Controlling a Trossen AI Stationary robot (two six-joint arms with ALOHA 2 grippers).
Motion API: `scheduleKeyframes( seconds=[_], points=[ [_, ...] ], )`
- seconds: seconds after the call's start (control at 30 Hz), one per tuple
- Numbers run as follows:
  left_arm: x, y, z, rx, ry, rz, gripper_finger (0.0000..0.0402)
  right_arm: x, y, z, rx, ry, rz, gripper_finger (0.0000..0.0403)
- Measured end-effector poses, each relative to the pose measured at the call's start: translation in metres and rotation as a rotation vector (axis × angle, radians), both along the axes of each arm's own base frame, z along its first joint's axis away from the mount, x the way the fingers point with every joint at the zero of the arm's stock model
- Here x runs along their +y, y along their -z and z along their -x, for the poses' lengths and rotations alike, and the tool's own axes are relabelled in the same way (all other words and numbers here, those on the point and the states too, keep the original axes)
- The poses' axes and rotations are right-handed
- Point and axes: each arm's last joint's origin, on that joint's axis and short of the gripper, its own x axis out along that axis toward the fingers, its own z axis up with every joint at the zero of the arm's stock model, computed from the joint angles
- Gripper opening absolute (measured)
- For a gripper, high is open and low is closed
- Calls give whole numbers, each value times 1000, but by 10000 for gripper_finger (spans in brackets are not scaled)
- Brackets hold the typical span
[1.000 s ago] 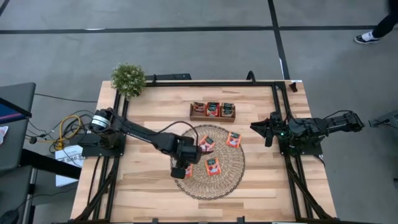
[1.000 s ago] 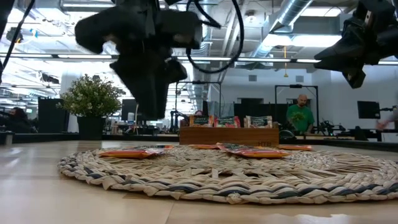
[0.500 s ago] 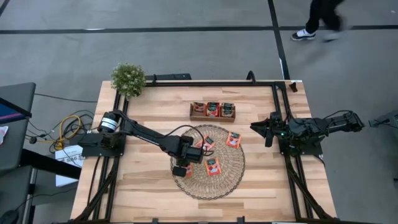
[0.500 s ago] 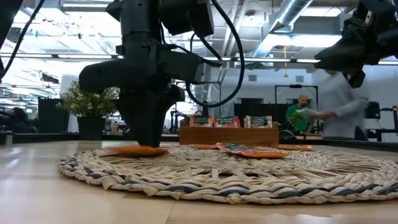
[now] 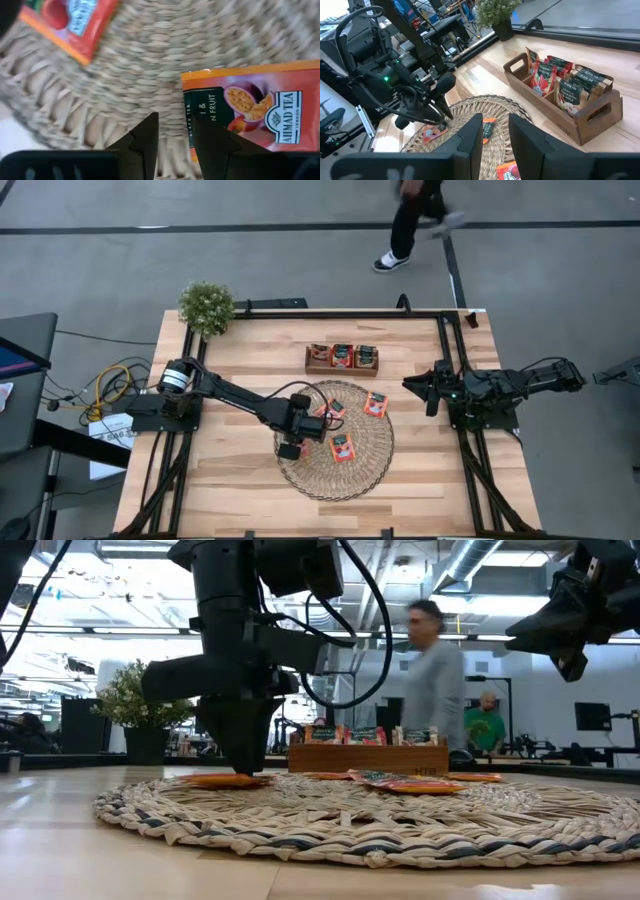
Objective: Pick & Place Tea
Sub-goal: Put the orange tea bag into the left section of the wooden organizer
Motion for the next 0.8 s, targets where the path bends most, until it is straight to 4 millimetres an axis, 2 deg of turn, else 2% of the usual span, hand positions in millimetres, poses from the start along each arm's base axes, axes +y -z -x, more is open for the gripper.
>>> scheduleKeyframes(
  seconds=[0.2,0.47,0.8],
  points=[
    [1,-2,3,18,-6,-4,107,0,0,0,0,0,0,85],
    [3,-29,7,-54,-27,46,107,0,0,0,0,0,0,85],
    [8,-22,4,-36,-79,106,107,0,0,0,-2,2,-7,85]
  ],
)
